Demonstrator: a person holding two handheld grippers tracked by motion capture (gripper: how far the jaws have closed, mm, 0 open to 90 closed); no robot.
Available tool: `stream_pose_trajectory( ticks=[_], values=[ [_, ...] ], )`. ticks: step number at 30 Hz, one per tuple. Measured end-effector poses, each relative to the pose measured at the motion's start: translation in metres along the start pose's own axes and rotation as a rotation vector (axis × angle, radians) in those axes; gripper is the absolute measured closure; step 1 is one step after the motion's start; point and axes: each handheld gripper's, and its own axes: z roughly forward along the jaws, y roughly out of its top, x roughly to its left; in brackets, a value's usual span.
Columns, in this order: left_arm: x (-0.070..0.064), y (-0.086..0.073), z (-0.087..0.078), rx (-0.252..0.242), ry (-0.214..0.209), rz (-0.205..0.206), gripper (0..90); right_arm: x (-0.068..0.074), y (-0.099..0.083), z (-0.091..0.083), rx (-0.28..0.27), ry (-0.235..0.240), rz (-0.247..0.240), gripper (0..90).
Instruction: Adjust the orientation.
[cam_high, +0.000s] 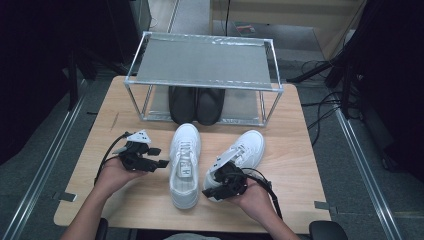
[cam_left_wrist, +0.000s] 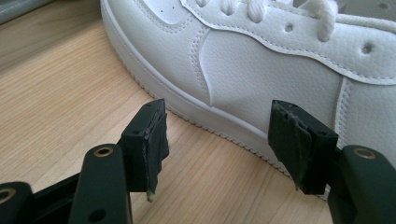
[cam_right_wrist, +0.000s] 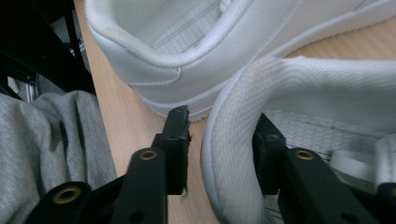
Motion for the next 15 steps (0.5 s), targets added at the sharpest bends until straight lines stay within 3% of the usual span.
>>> stream_pose_trajectory(
  ticks=[3, 8, 12, 15],
  values=[
    [-0.001, 0.0, 0.001, 0.003, -0.001, 0.001, 38.0, -0.001, 0.0, -0.009, -0.024, -0.004, 0.001, 60.8],
    [-0.003, 0.0, 0.002, 0.004, -0.004, 0.003, 37.8, -0.005, -0.001, -0.035, -0.119, 0.0, 0.025, 60.9],
    [-0.002, 0.0, 0.003, 0.01, 0.002, -0.003, 37.8, -0.013, -0.005, -0.055, -0.193, -0.016, 0.012, 58.9],
    [-0.001, 0.0, 0.003, 0.008, 0.001, -0.004, 37.8, -0.02, -0.009, -0.066, -0.216, -0.041, 0.02, 60.7]
  ],
)
